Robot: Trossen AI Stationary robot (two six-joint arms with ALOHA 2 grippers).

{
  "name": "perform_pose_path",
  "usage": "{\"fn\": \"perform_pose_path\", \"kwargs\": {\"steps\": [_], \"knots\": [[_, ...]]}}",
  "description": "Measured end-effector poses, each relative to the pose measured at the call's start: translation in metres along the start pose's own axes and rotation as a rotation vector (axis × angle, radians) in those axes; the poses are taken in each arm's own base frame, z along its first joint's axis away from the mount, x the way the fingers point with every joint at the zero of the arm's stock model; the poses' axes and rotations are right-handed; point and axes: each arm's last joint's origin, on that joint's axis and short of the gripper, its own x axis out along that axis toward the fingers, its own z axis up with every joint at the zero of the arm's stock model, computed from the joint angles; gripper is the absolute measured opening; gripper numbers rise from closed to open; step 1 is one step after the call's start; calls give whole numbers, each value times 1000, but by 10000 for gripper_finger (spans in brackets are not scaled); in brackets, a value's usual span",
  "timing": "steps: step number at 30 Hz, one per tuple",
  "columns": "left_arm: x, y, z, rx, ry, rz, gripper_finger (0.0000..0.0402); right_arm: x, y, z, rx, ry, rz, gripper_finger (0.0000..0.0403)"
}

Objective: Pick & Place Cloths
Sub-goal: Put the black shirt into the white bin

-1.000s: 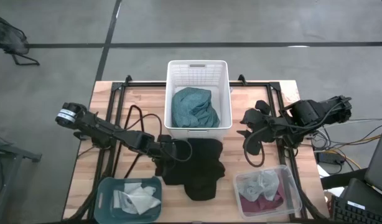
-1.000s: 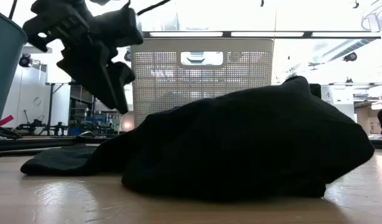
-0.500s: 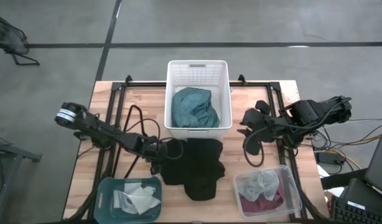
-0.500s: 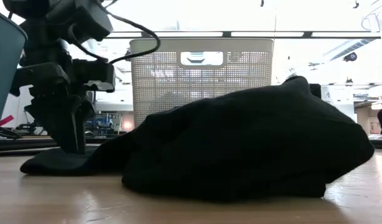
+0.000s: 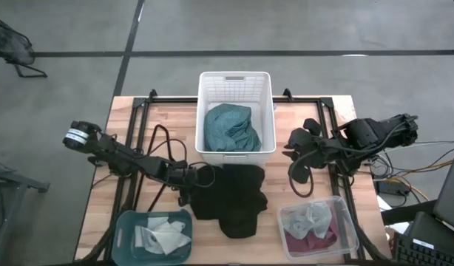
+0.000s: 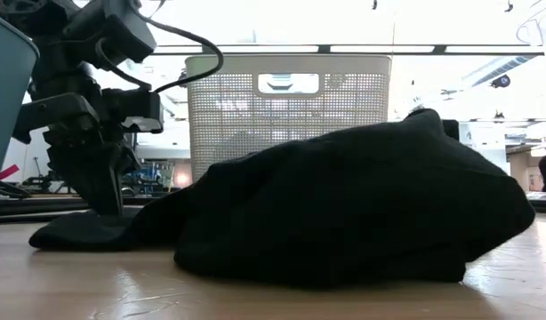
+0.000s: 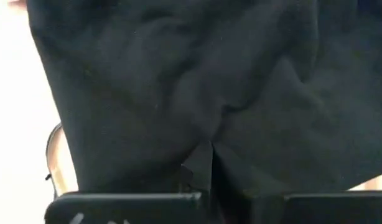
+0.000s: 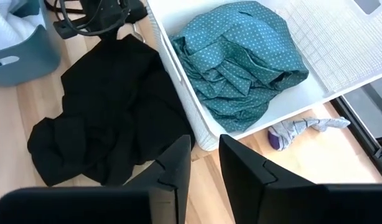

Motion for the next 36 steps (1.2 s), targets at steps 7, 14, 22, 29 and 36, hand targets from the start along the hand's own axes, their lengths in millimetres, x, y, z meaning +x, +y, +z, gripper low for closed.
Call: {"fn": "perform_pose_path", "kwargs": {"steps": [7, 14, 22, 29, 36], "knots": [[-7, -4, 13, -84, -26, -71, 3, 3, -6, 4, 24, -2, -24, 61], [-32, -23, 49, -45, -162, -152, 2, 4, -8, 5, 32, -3, -32, 49], [-72, -48, 97, 7, -334, -242, 1, 4, -5, 11, 13, -52, 3, 57], [-127, -64, 141, 87, -508, -289, 1, 4, 1, 20, -20, -109, 103, 91], [-187, -58, 176, 121, -622, -253, 0, 13, 0, 19, -9, -70, 135, 156]]}}
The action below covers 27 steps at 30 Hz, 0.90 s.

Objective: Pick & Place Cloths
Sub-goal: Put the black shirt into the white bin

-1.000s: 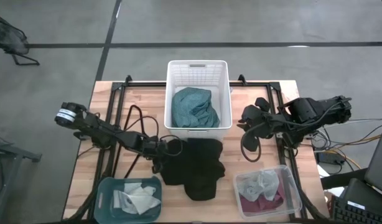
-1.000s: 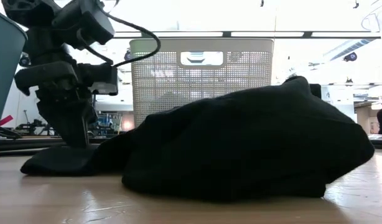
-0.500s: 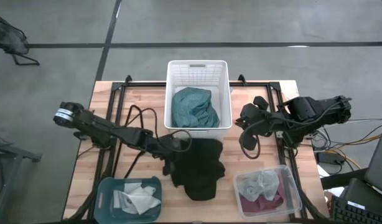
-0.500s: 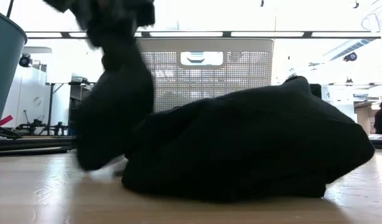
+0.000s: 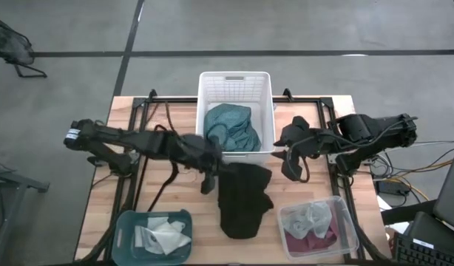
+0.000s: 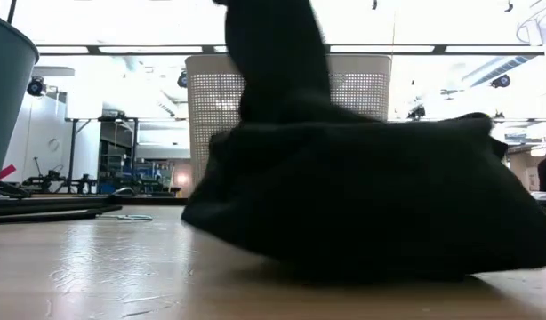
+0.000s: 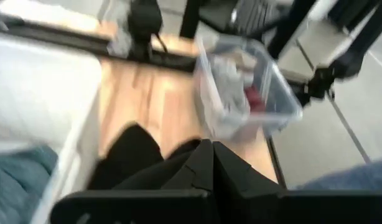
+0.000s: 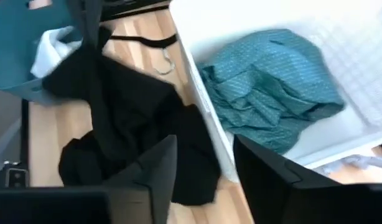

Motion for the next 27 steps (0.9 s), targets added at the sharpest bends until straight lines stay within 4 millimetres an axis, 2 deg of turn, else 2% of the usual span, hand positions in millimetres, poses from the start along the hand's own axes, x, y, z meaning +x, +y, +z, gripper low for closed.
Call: {"fn": "perform_pose_path", "kwargs": {"steps": [10, 16, 18, 21, 24, 27], "knots": [[-56, -1, 80, -51, -290, 32, 0, 26, 13, 0, 15, -87, 111, 276], [-88, 2, 111, -72, -436, 64, 0, 47, 18, -6, 8, -78, 119, 321], [-94, 1, 113, -68, -427, 45, 0, 54, 20, -8, 9, -71, 131, 330], [-93, 2, 103, -63, -295, 19, 0, 60, 22, -11, -3, -32, 138, 341], [-78, 5, 87, -69, -144, 47, 0, 63, 23, -15, -15, 32, 180, 347], [-64, 9, 79, -74, -93, 67, 5, 68, 26, -20, -28, 114, 234, 347]]}}
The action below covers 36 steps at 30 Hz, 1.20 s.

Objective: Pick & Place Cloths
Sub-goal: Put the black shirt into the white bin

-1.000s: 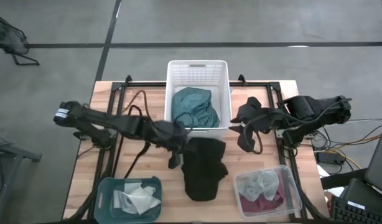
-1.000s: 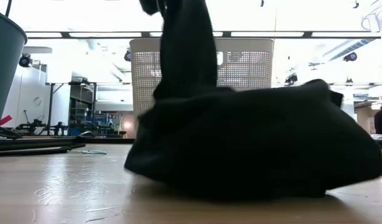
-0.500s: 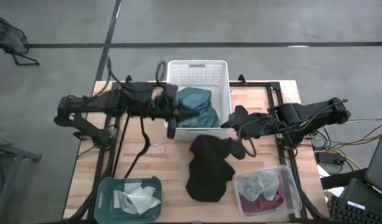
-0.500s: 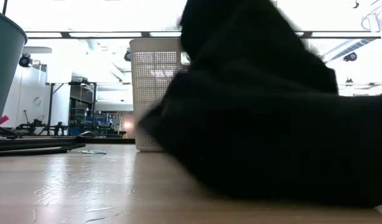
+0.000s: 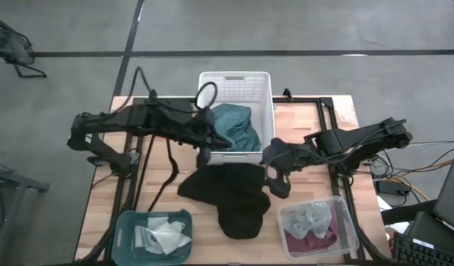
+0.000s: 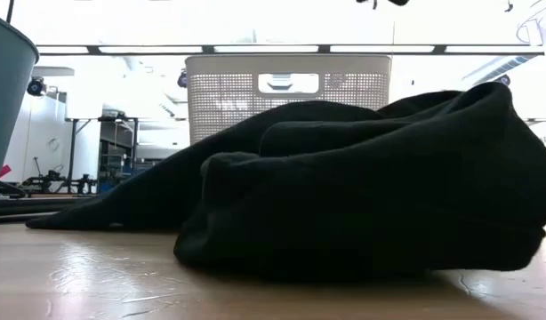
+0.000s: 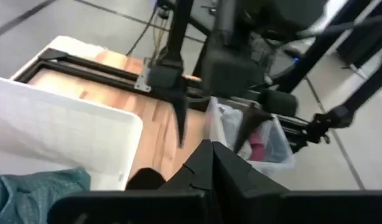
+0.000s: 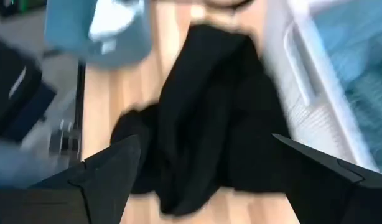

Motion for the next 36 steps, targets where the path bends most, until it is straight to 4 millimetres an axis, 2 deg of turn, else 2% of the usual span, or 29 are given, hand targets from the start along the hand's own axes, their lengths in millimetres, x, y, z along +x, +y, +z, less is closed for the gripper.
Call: {"fn": "perform_pose_path", "kwargs": {"steps": [3, 11, 16, 20, 25, 31, 36], "knots": [[6, 3, -2, 0, -21, 14, 11, 15, 2, -5, -4, 92, 43, 340], [5, 3, 5, 22, -99, 27, 11, 76, 4, -20, 10, 295, 104, 325], [4, 2, 11, 42, -168, 12, 11, 92, 3, -18, 14, 295, 113, 326], [2, 3, 16, 50, -207, 9, 11, 114, 0, -24, -39, 340, 74, 333], [1, 10, 18, 55, -221, 48, 11, 136, 1, -31, -75, 407, 106, 338], [1, 13, 19, 55, -224, 59, 12, 153, -2, -39, -78, 457, 66, 328], [2, 14, 19, 61, -224, 76, 12, 192, -7, -51, -89, 512, 34, 326]]}}
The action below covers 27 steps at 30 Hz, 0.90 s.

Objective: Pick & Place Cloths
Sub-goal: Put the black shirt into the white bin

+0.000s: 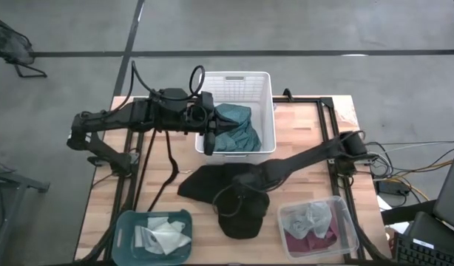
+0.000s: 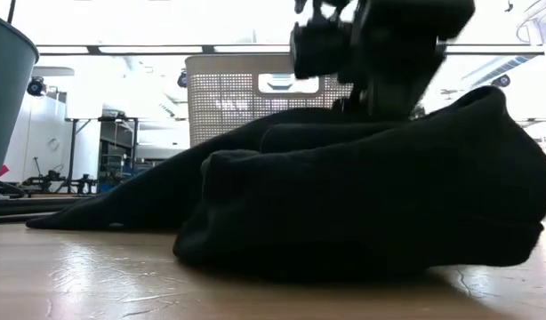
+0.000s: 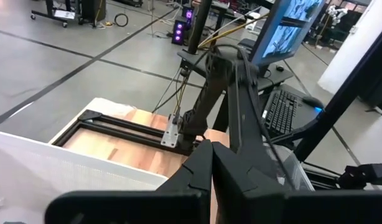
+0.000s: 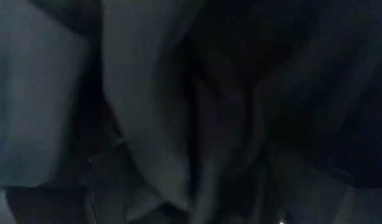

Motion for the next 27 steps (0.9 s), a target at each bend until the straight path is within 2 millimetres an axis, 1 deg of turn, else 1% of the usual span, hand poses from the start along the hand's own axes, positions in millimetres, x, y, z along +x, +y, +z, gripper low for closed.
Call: {"fn": "perform_pose_path", "kwargs": {"steps": [4, 7, 9, 11, 14, 16, 17, 19, 20, 23, 27], "knots": [[0, 0, -1, -5, 7, 2, 12, 36, -6, 0, 15, 85, -31, 335], [0, 0, -1, -5, 8, 2, 12, 54, -8, -1, 19, 136, -34, 333], [0, 0, -1, -5, 8, 3, 12, 59, -9, -2, 26, 161, -20, 313], [0, 0, -1, -5, 9, 3, 12, 58, -9, -2, 27, 166, -16, 279], [0, 0, -1, -6, 11, 4, 12, 41, -7, -1, 19, 125, 4, 200], [0, 0, -1, -6, 12, 4, 12, 27, -7, -1, 19, 100, 22, 136], [0, 0, -1, -6, 12, 4, 12, 17, -7, 0, 11, 78, 37, 103], [0, 0, -1, -6, 13, 4, 12, -11, -6, 2, -6, 0, 69, 41], [0, 0, -1, -8, 12, 4, 12, -26, -6, 3, -13, -40, 85, 32], [-1, 0, 0, -54, 3, 1, 12, -62, -4, 2, -49, -147, 146, 34], [-6, -1, 6, -108, -20, -6, 12, -109, 2, -10, -50, -235, 198, 32]]}}
